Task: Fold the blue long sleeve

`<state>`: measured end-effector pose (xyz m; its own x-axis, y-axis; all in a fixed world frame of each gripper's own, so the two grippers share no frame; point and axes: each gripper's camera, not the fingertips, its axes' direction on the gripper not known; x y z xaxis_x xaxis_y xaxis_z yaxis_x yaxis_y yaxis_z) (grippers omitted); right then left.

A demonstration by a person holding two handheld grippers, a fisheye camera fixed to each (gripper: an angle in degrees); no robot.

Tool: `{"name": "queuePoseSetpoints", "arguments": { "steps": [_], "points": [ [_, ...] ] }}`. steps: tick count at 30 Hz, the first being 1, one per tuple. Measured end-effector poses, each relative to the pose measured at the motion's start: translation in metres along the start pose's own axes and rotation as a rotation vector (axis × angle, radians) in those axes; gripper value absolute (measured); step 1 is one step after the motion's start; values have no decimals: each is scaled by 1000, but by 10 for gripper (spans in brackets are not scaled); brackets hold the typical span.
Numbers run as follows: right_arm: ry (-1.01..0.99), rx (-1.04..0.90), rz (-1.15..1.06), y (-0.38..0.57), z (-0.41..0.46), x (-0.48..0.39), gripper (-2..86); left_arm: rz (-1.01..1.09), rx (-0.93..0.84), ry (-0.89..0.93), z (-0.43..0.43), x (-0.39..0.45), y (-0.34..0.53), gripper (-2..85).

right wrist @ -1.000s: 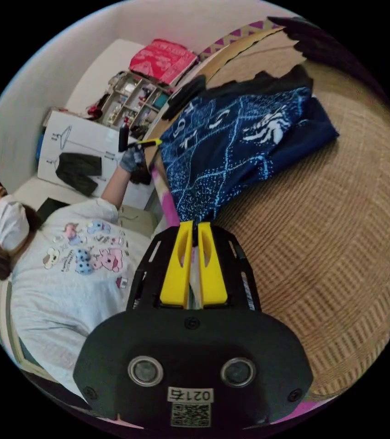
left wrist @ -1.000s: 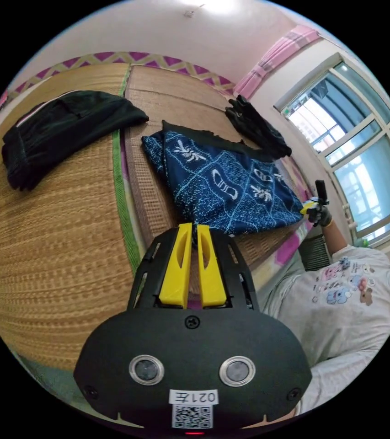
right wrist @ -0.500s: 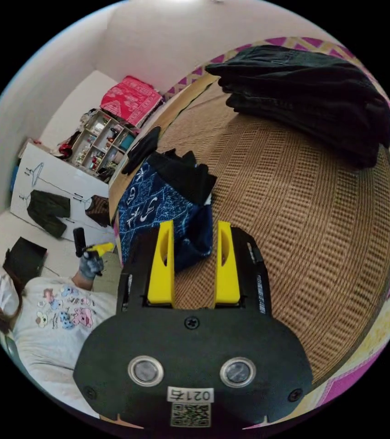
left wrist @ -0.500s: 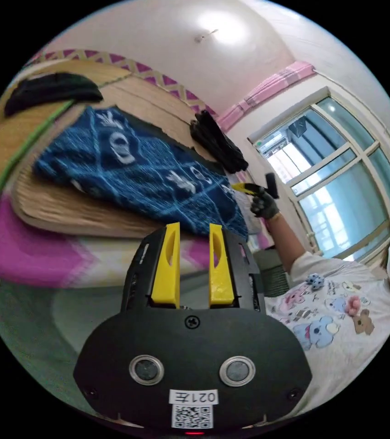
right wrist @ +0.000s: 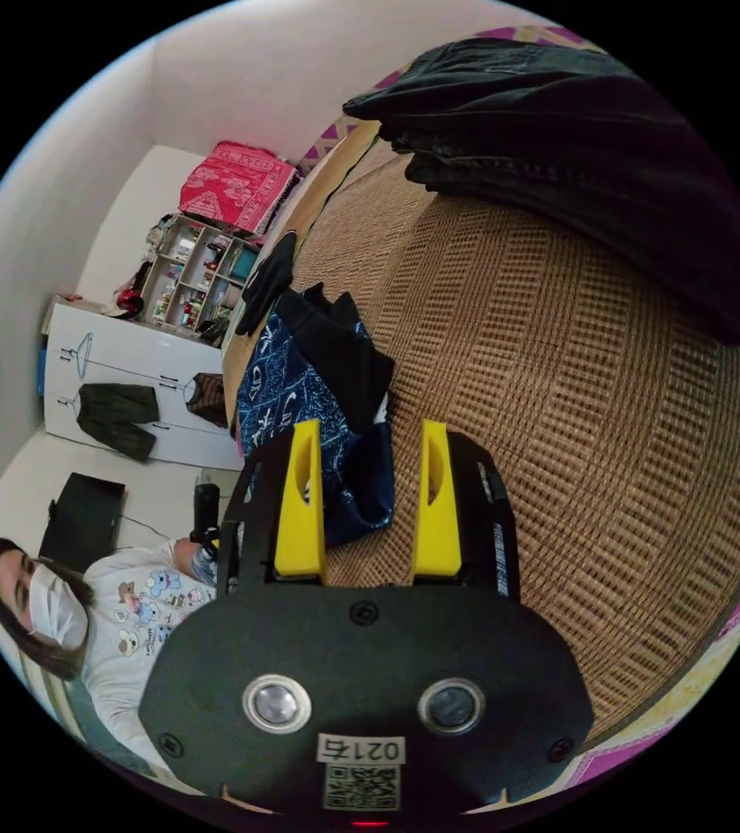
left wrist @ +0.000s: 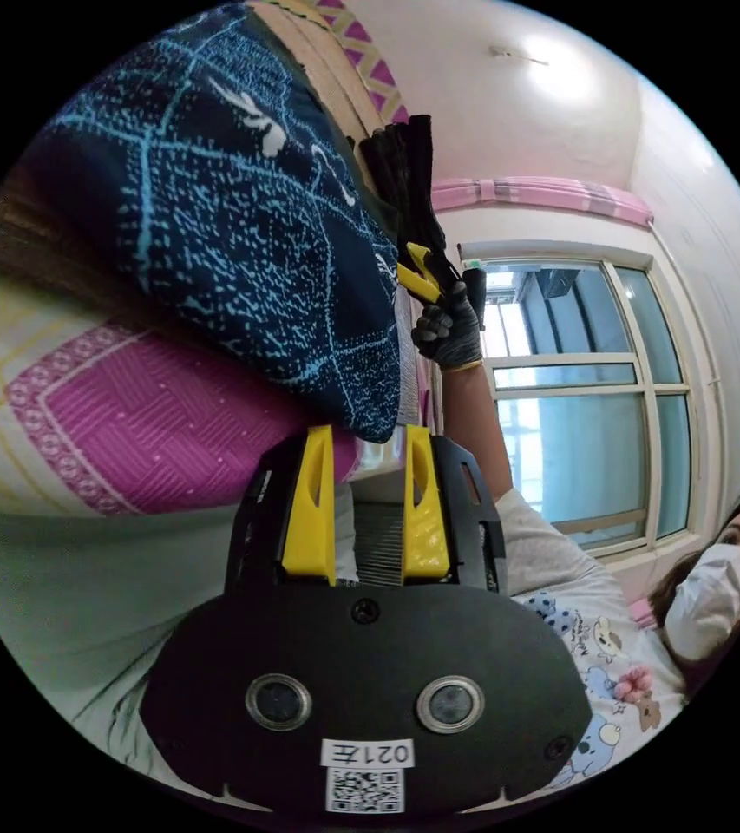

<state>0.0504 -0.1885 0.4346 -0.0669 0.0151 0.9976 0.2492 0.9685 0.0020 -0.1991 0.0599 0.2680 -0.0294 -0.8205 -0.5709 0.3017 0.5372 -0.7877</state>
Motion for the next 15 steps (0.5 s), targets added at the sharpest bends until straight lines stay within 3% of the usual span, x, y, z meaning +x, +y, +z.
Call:
{"name": "queuePoseSetpoints", "arguments": {
  "steps": [6, 10, 15],
  "points": [
    [-132, -59, 13, -26, 26, 29, 144, -27, -33, 97, 5, 1, -9, 103],
    [-123, -103, 23, -35, 48, 41, 93, -63, -62, 189, -2, -9, -6, 29],
    [-142, -54, -33, -40, 28, 22, 30, 59, -27, 280, -42, 10, -10, -5]
  ]
}}
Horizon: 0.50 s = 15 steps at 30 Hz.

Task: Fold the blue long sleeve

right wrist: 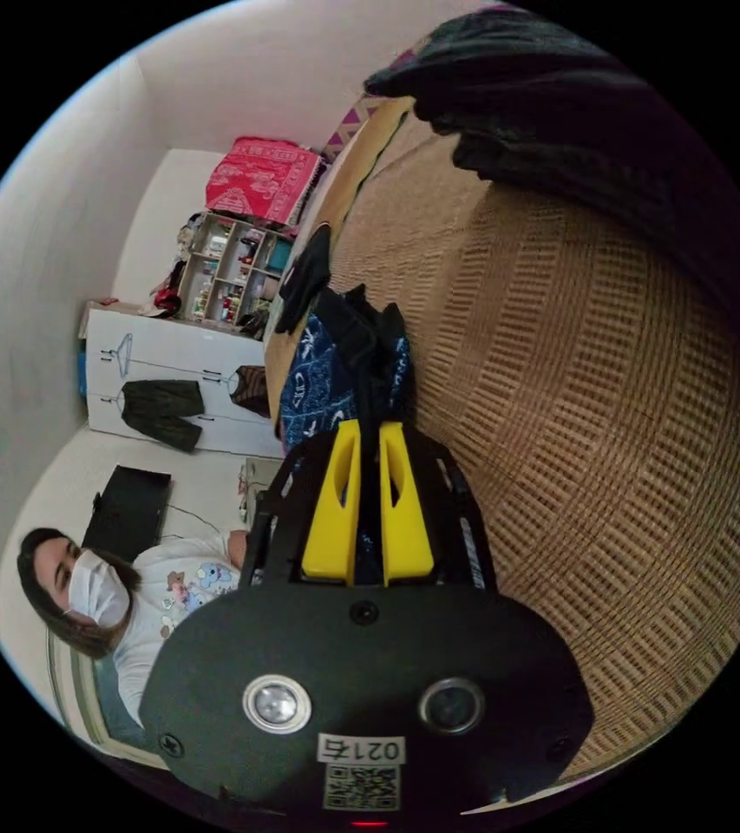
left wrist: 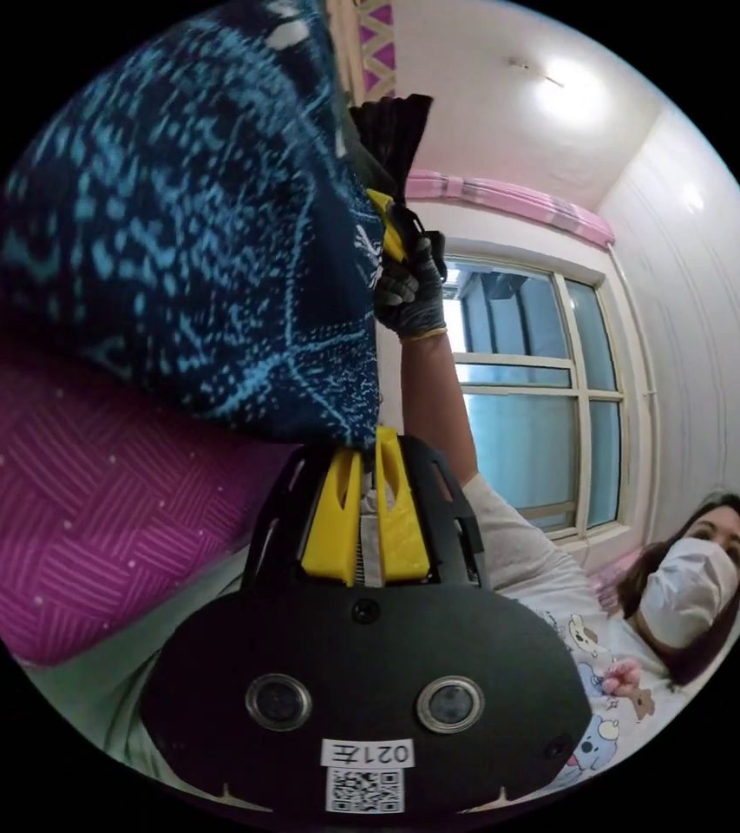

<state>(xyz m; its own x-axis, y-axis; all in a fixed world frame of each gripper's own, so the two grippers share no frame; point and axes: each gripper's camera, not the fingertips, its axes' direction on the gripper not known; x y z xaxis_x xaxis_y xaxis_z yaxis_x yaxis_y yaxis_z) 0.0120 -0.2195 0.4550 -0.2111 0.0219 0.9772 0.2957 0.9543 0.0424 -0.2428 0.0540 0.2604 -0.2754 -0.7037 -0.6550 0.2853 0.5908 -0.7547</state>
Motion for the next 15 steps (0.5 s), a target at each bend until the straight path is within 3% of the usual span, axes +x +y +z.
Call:
{"name": "queuePoseSetpoints", "arguments": {
  "steps": [3, 7, 15],
  "points": [
    [45, -4, -74, -23, 5, -52, 23, 137, 59, 30, -42, 39, -5, -8],
    [80, -32, -116, -87, 65, -108, 20, 250, 263, -49, -138, 86, -9, -8],
    [190, -106, -86, -211, 254, -109, 75, 65, 666, -238, -279, 81, -22, 8]
  ]
}}
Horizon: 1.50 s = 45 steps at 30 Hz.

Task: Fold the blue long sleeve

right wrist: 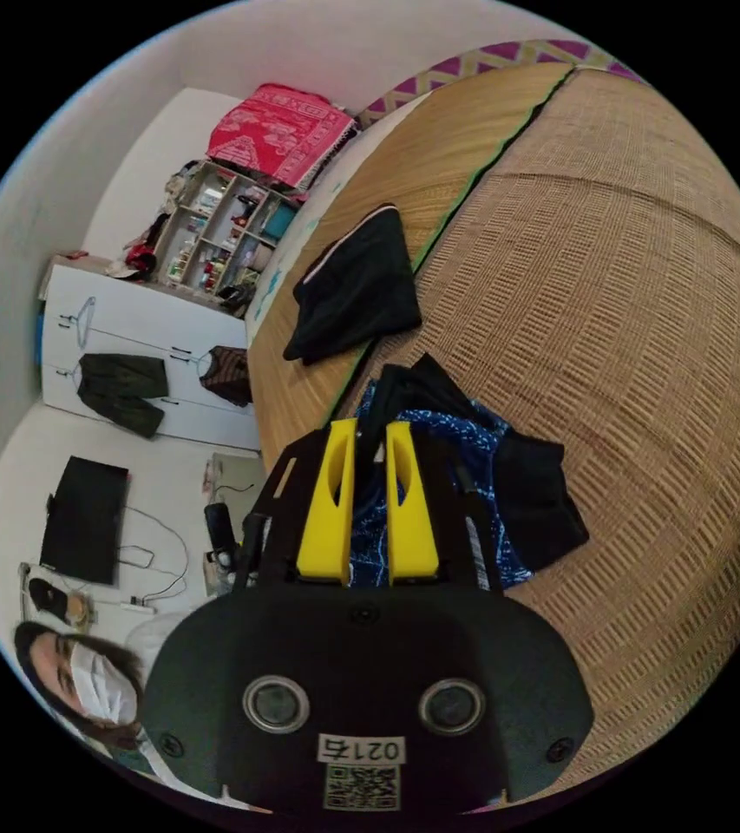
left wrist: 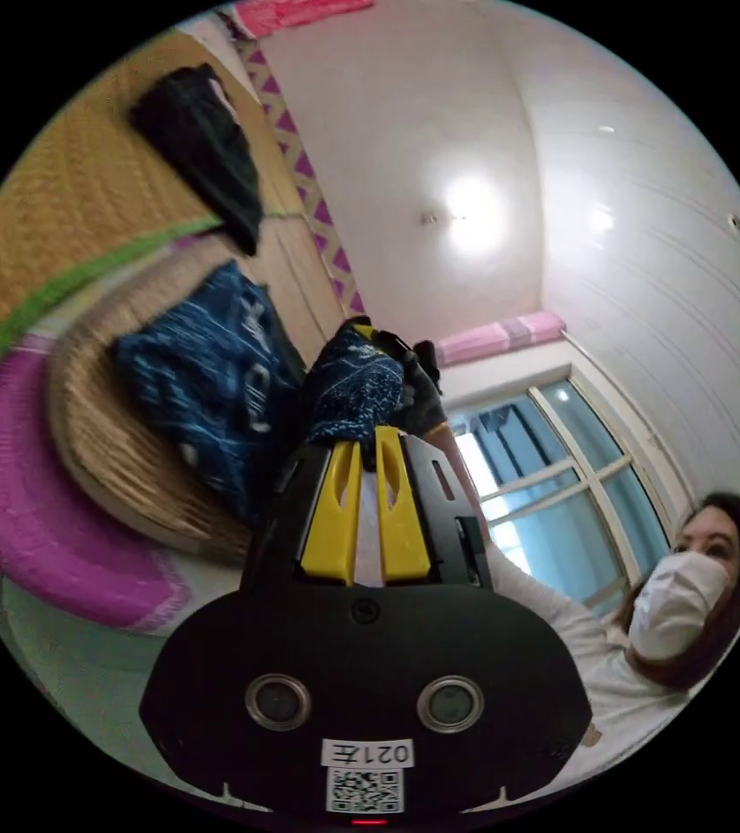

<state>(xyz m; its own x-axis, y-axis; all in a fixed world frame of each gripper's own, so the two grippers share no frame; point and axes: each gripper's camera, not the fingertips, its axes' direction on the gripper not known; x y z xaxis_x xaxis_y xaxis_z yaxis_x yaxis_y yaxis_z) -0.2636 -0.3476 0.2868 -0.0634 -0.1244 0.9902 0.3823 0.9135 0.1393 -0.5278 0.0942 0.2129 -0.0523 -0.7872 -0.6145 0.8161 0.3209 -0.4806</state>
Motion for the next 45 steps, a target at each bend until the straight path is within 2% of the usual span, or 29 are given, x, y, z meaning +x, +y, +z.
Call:
{"name": "queuePoseSetpoints", "arguments": {
  "steps": [3, 5, 8, 13, 16, 18, 21, 24, 26, 28, 32, 35, 39, 45],
  "points": [
    [162, -5, -26, -1, 32, 4, 119, -100, 18, -18, -18, -25, -7, 40],
    [217, -6, -142, 22, 30, -5, 115, -33, 68, -82, -37, -14, -3, 46],
    [149, -35, -325, 67, 28, -25, 92, 148, 114, -232, -51, 17, -1, 50],
    [81, -198, -591, 146, 77, -66, 81, 386, -19, -451, -2, 63, -21, 81],
    [161, -291, -652, 186, 124, -64, 87, 347, -125, -582, 24, 51, -32, 78],
    [230, -269, -666, 204, 138, -50, 86, 318, -127, -575, 22, 47, -33, 54],
    [155, -195, -585, 206, 100, -22, 77, 326, -107, -589, 9, 60, -31, 17],
    [134, 58, -404, 201, 25, 28, 95, 369, -15, -491, -16, 79, -24, 5],
    [162, 215, -183, 195, -25, 88, 120, 326, -32, -436, -25, 81, -26, 24],
    [118, 270, -45, 188, -46, 134, 134, 269, -101, -372, -23, 76, -31, 73],
    [-105, 297, 130, 168, -59, 212, 157, 236, -216, -359, -6, 79, -38, 111],
    [-220, 309, 170, 154, -63, 236, 159, 203, -267, -341, 4, 89, -44, 123],
    [-241, 272, 163, 141, -65, 241, 164, 131, -315, -342, 7, 96, -47, 123],
    [-273, 220, 175, 119, -51, 244, 157, 25, -246, -353, 14, 100, -54, 111]
  ]
}}
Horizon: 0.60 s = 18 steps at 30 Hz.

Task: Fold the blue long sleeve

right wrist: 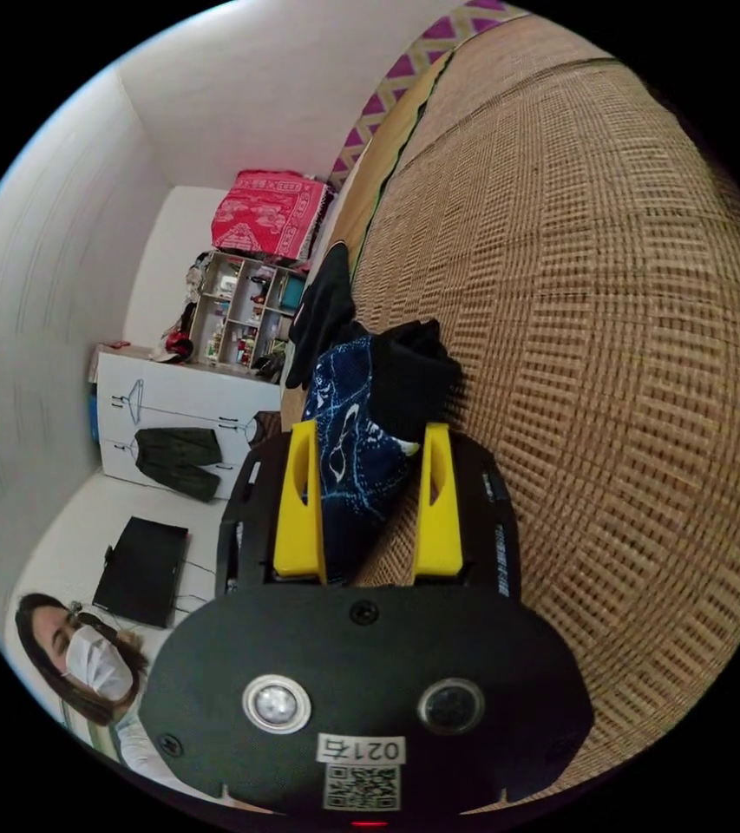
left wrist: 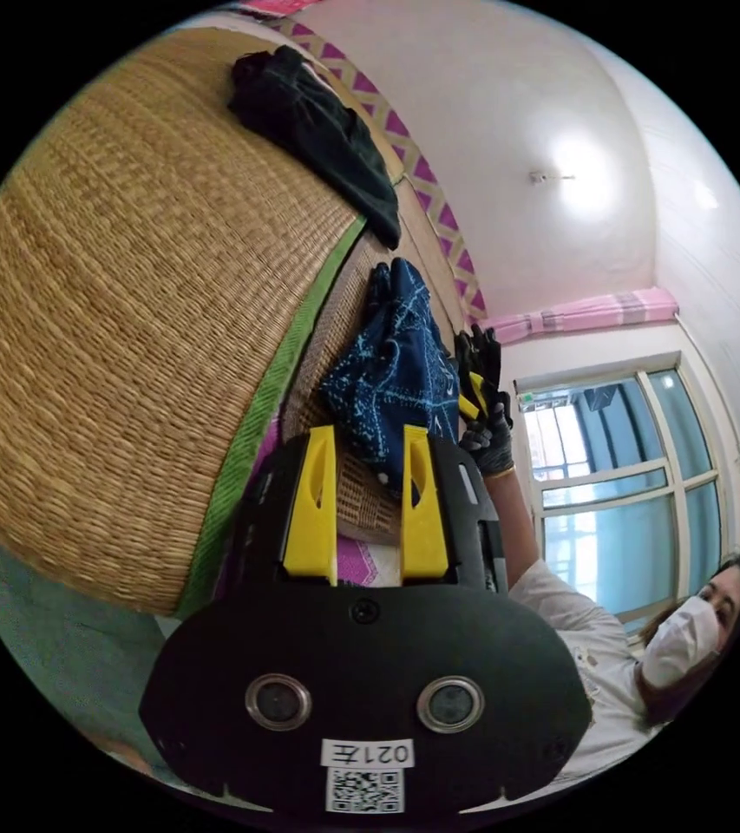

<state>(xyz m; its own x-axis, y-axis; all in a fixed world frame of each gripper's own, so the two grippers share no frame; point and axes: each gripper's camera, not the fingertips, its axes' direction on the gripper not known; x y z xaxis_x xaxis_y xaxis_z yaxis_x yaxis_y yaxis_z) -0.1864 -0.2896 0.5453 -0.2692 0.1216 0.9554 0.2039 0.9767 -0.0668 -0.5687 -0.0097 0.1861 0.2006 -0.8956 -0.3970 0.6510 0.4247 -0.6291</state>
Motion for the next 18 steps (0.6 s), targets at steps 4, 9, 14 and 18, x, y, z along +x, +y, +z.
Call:
{"name": "queuePoseSetpoints", "arguments": {
  "steps": [4, 9, 14, 18],
  "points": [
    [7, 0, 44, -10, 17, 10, 100, 12, 29, -47, 7, 9, -1, 84],
    [-11, -40, -67, -6, 15, -15, 59, 88, 27, 86, -4, 14, 2, 1],
    [55, -64, -282, -15, 25, -115, 57, 259, 62, 55, -40, 58, -28, -8],
    [54, -2, -401, -46, 48, -183, 56, 381, 115, -10, -82, 99, -90, -7]
  ]
}}
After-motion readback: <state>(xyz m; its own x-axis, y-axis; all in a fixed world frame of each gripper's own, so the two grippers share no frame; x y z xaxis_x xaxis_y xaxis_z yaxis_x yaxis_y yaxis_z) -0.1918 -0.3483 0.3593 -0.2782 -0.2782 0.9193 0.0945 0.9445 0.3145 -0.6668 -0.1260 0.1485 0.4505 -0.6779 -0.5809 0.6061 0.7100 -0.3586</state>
